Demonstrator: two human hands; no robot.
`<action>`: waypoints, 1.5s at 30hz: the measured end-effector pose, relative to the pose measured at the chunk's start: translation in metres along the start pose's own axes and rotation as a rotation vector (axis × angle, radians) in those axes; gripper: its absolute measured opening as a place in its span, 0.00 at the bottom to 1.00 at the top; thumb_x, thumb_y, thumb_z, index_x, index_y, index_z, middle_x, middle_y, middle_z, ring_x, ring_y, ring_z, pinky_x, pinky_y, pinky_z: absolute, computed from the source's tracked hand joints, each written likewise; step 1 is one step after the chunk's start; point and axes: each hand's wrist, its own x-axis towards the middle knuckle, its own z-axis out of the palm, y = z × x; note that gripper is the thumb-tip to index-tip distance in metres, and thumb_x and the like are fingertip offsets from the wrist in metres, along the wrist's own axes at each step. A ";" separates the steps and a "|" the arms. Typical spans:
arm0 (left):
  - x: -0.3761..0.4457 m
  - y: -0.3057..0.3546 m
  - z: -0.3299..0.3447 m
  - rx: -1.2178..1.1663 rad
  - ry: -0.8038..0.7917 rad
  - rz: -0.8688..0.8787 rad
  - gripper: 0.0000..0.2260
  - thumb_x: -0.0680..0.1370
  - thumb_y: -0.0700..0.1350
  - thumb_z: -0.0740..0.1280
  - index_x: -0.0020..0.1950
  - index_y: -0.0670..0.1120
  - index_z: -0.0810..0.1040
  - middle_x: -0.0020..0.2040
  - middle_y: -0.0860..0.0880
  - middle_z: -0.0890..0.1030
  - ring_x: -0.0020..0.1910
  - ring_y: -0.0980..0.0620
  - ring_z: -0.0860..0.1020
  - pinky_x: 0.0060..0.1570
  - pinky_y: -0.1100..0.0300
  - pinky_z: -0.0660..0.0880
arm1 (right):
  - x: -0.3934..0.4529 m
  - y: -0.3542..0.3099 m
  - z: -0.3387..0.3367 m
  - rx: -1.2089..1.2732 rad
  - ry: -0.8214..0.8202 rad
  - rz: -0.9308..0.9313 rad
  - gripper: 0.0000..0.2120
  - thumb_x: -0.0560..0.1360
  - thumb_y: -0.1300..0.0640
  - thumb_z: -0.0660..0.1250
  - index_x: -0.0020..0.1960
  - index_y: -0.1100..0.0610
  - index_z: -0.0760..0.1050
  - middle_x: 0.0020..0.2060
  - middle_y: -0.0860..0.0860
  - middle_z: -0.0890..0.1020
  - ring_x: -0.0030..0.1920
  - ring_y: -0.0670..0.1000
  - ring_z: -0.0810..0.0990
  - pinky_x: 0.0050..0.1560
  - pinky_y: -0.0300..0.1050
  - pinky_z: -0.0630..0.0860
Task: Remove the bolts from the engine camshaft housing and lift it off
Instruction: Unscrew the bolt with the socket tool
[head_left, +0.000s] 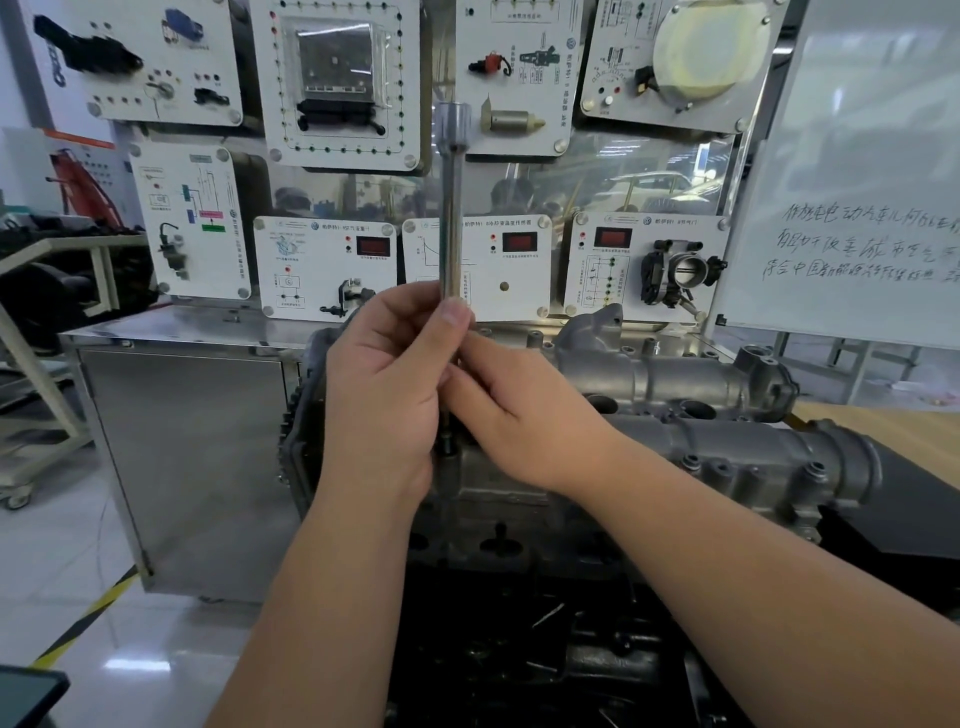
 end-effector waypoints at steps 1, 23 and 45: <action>0.000 -0.001 0.001 0.000 0.008 0.020 0.05 0.72 0.39 0.72 0.46 0.47 0.80 0.37 0.52 0.84 0.37 0.57 0.81 0.41 0.65 0.78 | 0.000 -0.001 0.000 -0.003 0.015 -0.008 0.09 0.83 0.55 0.61 0.44 0.49 0.69 0.33 0.51 0.78 0.32 0.50 0.76 0.35 0.47 0.72; 0.000 0.000 -0.005 0.123 -0.126 -0.068 0.11 0.80 0.51 0.63 0.49 0.52 0.85 0.41 0.50 0.86 0.45 0.54 0.83 0.49 0.60 0.79 | -0.001 0.000 0.001 -0.029 0.042 -0.037 0.11 0.84 0.57 0.60 0.42 0.56 0.73 0.31 0.49 0.76 0.32 0.49 0.75 0.34 0.44 0.71; -0.008 -0.003 -0.012 0.104 -0.137 -0.006 0.08 0.77 0.46 0.68 0.49 0.53 0.87 0.41 0.50 0.86 0.45 0.56 0.83 0.48 0.64 0.78 | -0.001 -0.005 0.002 -0.071 -0.005 -0.027 0.15 0.81 0.49 0.55 0.37 0.51 0.68 0.28 0.43 0.71 0.29 0.44 0.71 0.30 0.35 0.65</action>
